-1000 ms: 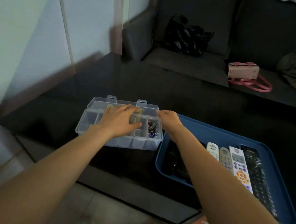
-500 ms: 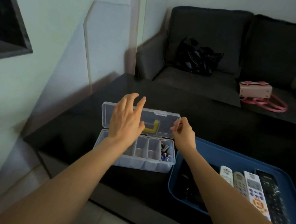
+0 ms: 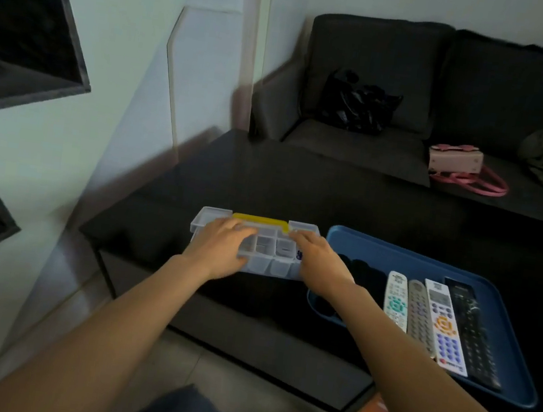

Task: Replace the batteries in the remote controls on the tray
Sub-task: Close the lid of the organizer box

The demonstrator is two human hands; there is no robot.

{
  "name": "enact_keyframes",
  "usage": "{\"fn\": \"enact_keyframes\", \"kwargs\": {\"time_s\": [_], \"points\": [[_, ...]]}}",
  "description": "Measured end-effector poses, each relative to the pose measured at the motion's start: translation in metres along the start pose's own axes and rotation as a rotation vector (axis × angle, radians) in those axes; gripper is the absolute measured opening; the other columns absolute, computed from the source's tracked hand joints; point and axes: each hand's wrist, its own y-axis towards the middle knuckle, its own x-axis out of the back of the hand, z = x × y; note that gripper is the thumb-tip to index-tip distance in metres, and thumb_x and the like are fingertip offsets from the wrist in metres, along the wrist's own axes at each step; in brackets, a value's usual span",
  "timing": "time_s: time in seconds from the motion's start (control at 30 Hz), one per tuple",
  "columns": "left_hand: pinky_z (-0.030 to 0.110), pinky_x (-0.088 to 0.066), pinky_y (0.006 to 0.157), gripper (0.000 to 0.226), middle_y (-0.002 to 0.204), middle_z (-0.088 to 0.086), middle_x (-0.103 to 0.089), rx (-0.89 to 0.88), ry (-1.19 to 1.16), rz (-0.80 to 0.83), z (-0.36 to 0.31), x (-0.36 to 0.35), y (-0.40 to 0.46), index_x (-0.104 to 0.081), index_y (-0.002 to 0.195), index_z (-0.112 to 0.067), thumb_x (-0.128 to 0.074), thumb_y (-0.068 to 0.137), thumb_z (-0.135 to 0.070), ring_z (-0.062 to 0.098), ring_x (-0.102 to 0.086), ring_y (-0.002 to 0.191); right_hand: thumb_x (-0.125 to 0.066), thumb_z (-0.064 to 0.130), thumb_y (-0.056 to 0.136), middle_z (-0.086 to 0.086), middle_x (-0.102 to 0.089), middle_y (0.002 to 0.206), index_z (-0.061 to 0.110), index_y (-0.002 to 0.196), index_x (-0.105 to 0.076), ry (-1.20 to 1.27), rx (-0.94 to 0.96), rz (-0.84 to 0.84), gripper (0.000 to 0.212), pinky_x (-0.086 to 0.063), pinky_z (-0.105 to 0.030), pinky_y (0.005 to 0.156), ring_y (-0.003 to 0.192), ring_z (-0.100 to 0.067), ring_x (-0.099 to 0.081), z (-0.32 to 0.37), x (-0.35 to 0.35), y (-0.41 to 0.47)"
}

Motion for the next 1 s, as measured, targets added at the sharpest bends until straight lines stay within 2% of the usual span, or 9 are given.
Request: {"fn": "enact_keyframes", "kwargs": {"time_s": [0.13, 0.2, 0.27, 0.57, 0.8, 0.9, 1.0], "points": [[0.05, -0.016, 0.114, 0.077, 0.156, 0.008, 0.0, 0.056, 0.056, 0.194, 0.007, -0.012, -0.011, -0.002, 0.145, -0.044, -0.053, 0.088, -0.034, 0.037, -0.009, 0.14, -0.045, 0.004, 0.094, -0.003, 0.001, 0.161, 0.026, 0.153, -0.006, -0.102, 0.004, 0.094, 0.075, -0.025, -0.041, 0.115, 0.147, -0.024, -0.007, 0.0, -0.017, -0.009], [0.053, -0.01, 0.114, 0.079, 0.156, 0.01, 0.011, 0.067, 0.076, 0.228, 0.001, -0.014, -0.011, 0.006, 0.141, -0.052, -0.051, 0.09, -0.033, 0.041, 0.001, 0.14, -0.046, 0.003, 0.094, -0.004, 0.006, 0.161, 0.027, 0.153, 0.0, -0.114, -0.002, 0.078, 0.078, -0.018, -0.038, 0.116, 0.148, -0.022, 0.001, 0.0, -0.024, -0.01], [0.057, -0.008, 0.113, 0.08, 0.155, 0.013, 0.014, 0.083, 0.105, 0.237, -0.005, -0.014, -0.008, 0.009, 0.137, -0.057, -0.05, 0.09, -0.033, 0.044, 0.007, 0.14, -0.047, 0.004, 0.094, -0.003, 0.007, 0.161, 0.028, 0.153, 0.001, -0.109, -0.015, 0.039, 0.08, -0.015, -0.037, 0.117, 0.148, -0.02, 0.004, 0.002, -0.027, -0.011], [0.06, -0.002, 0.111, 0.074, 0.156, 0.011, 0.01, 0.068, 0.1, 0.245, 0.001, -0.016, 0.011, -0.006, 0.139, -0.056, -0.047, 0.091, -0.018, 0.042, 0.009, 0.141, -0.053, 0.008, 0.092, -0.007, 0.003, 0.161, 0.023, 0.153, -0.005, -0.129, -0.108, -0.019, 0.079, -0.018, -0.034, 0.116, 0.148, -0.023, 0.001, 0.019, -0.034, -0.009], [0.061, 0.002, 0.11, 0.073, 0.156, 0.011, 0.01, 0.044, 0.07, 0.269, 0.005, -0.012, 0.021, -0.012, 0.14, -0.052, -0.048, 0.088, -0.014, 0.041, 0.012, 0.14, -0.05, 0.012, 0.095, -0.015, 0.011, 0.159, 0.014, 0.152, 0.009, -0.212, -0.154, 0.012, 0.082, -0.004, -0.036, 0.118, 0.147, -0.028, 0.008, 0.028, -0.038, -0.009], [0.06, 0.002, 0.11, 0.074, 0.156, 0.01, 0.012, 0.03, 0.077, 0.262, 0.005, -0.012, 0.023, -0.011, 0.14, -0.052, -0.047, 0.088, -0.013, 0.041, 0.013, 0.14, -0.047, 0.01, 0.095, -0.016, 0.019, 0.157, 0.011, 0.149, 0.017, -0.228, -0.168, -0.019, 0.084, 0.005, -0.036, 0.117, 0.146, -0.028, 0.015, 0.029, -0.046, -0.011], [0.06, 0.003, 0.11, 0.074, 0.156, 0.01, 0.013, 0.02, 0.084, 0.26, 0.007, -0.014, 0.022, -0.011, 0.14, -0.052, -0.048, 0.089, -0.013, 0.04, 0.015, 0.14, -0.046, 0.009, 0.094, -0.016, 0.019, 0.157, 0.011, 0.15, 0.016, -0.216, -0.158, -0.055, 0.084, 0.008, -0.035, 0.116, 0.145, -0.027, 0.017, 0.027, -0.052, -0.013]]}}
